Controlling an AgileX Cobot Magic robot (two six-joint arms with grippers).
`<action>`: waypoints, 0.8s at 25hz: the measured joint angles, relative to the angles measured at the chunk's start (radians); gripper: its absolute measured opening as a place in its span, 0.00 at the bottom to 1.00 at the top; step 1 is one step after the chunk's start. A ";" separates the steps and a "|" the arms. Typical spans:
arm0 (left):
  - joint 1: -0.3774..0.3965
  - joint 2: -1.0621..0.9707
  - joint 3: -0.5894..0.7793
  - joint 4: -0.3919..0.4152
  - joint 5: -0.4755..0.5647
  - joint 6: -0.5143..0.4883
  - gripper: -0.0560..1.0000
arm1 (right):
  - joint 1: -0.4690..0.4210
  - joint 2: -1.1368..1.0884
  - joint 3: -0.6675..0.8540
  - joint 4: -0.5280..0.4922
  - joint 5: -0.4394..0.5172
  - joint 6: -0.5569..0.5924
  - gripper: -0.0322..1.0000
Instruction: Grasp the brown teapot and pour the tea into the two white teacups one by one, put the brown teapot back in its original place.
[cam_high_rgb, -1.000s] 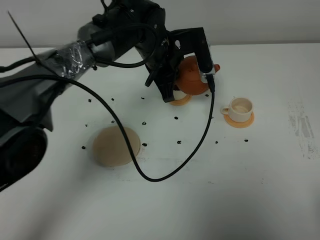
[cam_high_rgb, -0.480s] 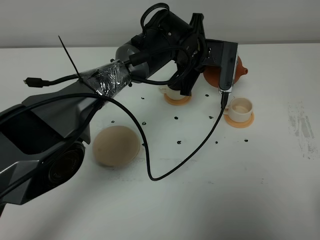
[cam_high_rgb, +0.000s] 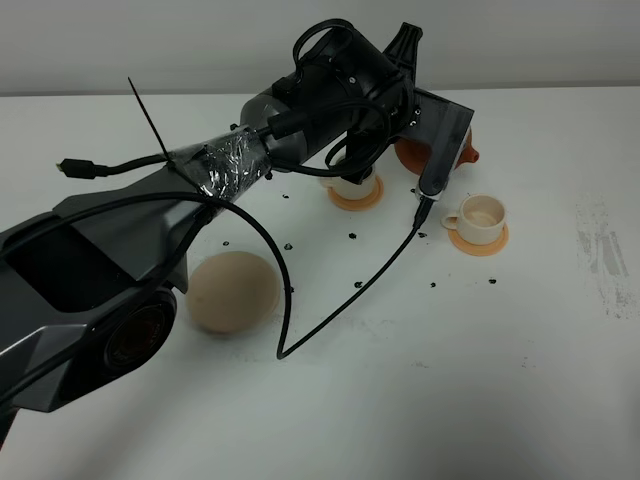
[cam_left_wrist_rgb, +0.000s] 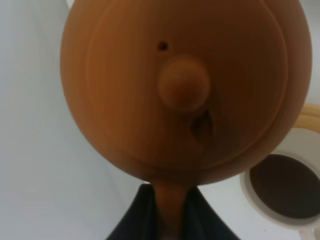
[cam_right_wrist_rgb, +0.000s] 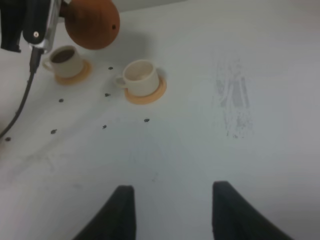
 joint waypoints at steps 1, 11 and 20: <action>-0.002 0.006 0.000 0.003 0.000 0.013 0.17 | 0.000 0.000 0.000 0.000 0.000 0.000 0.40; -0.013 0.030 0.000 0.052 -0.021 0.069 0.17 | 0.000 0.000 0.000 0.000 0.000 0.000 0.40; -0.043 0.033 0.000 0.102 -0.044 0.095 0.17 | 0.000 0.000 0.000 0.000 0.000 0.000 0.40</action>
